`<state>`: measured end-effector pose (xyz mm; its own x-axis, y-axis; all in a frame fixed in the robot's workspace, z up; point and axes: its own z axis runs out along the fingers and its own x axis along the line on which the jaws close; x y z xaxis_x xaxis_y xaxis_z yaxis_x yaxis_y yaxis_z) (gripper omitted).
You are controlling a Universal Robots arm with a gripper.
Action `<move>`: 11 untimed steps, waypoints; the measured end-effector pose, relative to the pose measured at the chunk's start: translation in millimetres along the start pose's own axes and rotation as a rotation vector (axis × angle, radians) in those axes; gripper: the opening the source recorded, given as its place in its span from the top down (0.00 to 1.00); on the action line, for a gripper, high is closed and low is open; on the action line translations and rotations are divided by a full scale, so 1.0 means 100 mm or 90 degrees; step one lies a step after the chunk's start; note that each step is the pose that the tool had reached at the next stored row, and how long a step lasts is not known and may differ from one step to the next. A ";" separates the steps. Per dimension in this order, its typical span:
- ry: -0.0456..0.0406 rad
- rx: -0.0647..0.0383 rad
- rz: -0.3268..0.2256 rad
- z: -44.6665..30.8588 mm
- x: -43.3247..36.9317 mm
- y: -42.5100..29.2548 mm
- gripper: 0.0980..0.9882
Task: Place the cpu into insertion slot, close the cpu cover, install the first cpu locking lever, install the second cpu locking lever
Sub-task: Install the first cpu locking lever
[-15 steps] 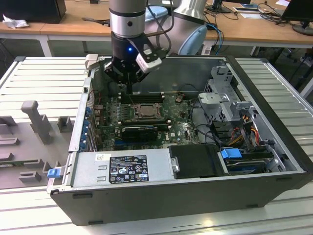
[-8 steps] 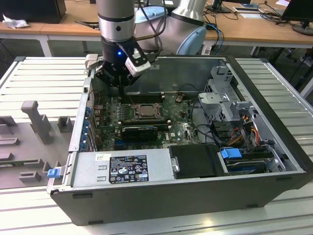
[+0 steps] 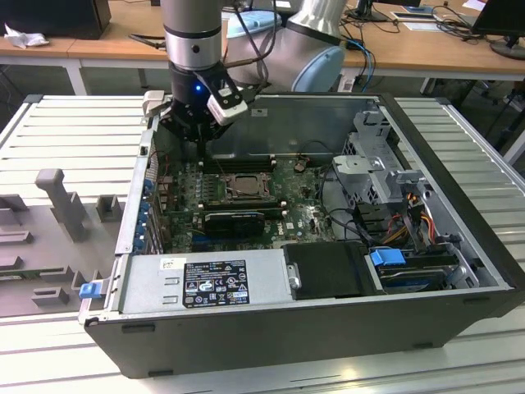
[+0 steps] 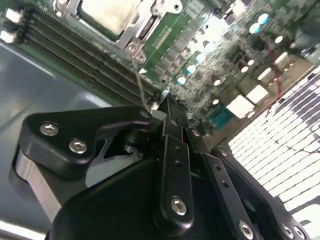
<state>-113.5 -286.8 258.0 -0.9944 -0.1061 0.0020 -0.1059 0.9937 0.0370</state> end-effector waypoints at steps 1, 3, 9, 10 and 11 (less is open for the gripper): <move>0.0001 0.000 0.000 0.004 -0.053 0.014 0.99; 0.0000 0.000 0.002 0.010 -0.185 0.002 0.99; -0.0002 0.000 0.008 0.052 -0.537 -0.036 0.99; -0.0003 0.000 0.009 0.063 -0.607 -0.044 0.99; -0.0008 -0.005 0.010 0.070 -0.652 -0.050 0.99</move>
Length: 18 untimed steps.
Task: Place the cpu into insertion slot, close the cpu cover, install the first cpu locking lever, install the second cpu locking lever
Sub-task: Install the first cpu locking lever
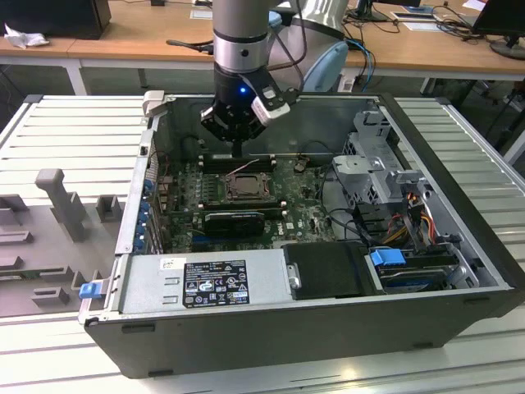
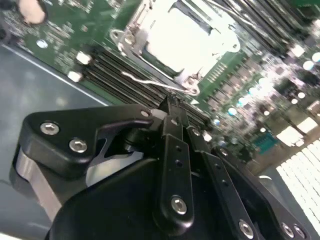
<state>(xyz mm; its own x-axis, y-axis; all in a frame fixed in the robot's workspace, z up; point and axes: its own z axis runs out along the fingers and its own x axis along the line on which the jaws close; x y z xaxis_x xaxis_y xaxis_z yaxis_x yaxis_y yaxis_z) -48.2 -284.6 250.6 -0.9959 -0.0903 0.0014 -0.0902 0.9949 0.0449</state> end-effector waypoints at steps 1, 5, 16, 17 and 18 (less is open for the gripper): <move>-0.0006 -0.007 0.001 0.003 -0.009 0.000 0.99; -0.0029 -0.018 0.013 0.036 -0.029 -0.005 0.99; -0.0128 -0.033 0.024 0.079 -0.055 -0.010 0.99; -0.0134 -0.033 0.024 0.085 -0.056 -0.010 0.99; -0.0136 -0.033 0.024 0.097 -0.058 -0.011 0.99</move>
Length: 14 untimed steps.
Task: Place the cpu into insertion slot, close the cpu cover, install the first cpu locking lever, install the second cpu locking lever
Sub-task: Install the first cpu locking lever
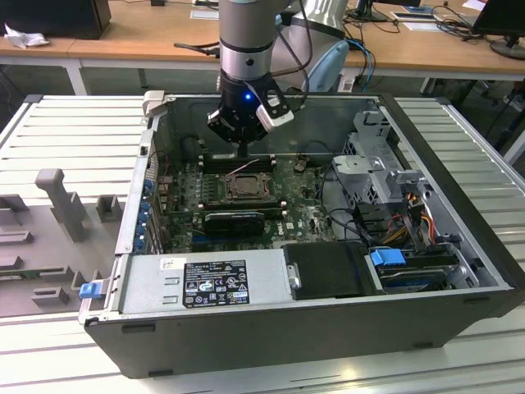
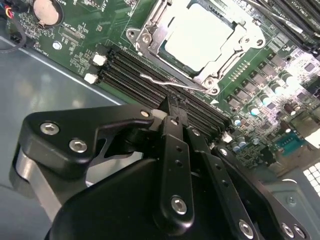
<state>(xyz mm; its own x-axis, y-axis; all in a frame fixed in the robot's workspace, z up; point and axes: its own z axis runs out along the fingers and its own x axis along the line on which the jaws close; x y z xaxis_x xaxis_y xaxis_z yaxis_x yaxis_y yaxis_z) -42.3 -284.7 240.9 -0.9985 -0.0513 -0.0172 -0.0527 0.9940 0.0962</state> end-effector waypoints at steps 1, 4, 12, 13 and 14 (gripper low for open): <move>-0.0001 0.000 0.000 0.017 -0.003 -0.002 0.99; -0.0002 0.000 0.001 0.097 -0.035 -0.011 0.99; -0.0002 0.000 0.001 0.175 -0.107 -0.026 0.99; -0.0002 0.000 0.001 0.187 -0.119 -0.028 0.99; -0.0002 0.000 0.001 0.197 -0.129 -0.030 0.99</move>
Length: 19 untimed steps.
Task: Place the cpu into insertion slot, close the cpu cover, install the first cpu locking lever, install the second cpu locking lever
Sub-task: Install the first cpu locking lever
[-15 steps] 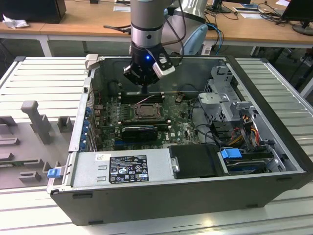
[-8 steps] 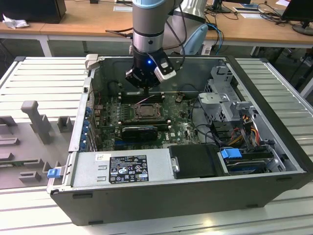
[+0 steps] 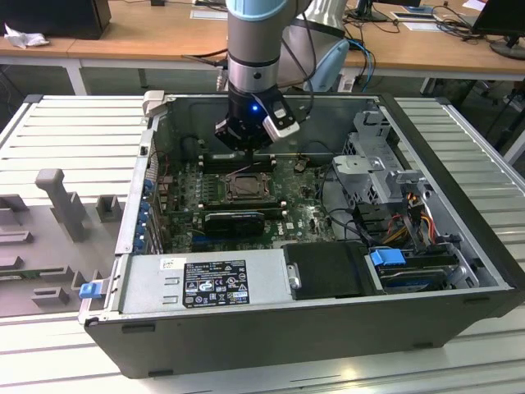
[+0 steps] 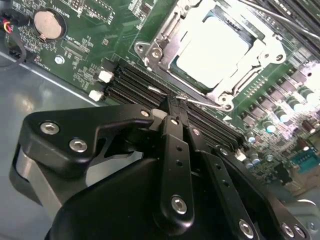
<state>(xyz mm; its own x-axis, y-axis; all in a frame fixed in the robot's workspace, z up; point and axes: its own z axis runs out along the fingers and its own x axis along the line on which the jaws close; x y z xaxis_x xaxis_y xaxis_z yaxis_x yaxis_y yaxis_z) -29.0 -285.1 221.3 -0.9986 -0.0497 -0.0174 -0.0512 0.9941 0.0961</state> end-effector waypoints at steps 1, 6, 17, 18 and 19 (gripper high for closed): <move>0.0000 0.000 0.000 0.010 -0.008 -0.001 0.99; 0.0000 0.000 0.000 0.074 -0.058 -0.010 0.99; -0.0001 0.000 0.000 0.157 -0.084 -0.024 0.99; 0.0000 0.000 0.000 0.162 -0.085 -0.024 0.99; 0.0000 0.001 0.000 0.168 -0.086 -0.025 0.99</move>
<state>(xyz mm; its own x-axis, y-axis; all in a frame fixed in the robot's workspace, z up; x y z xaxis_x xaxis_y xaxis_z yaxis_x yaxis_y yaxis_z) -20.1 -285.5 204.5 -0.9986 -0.0490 -0.0174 -0.0505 0.9942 0.0953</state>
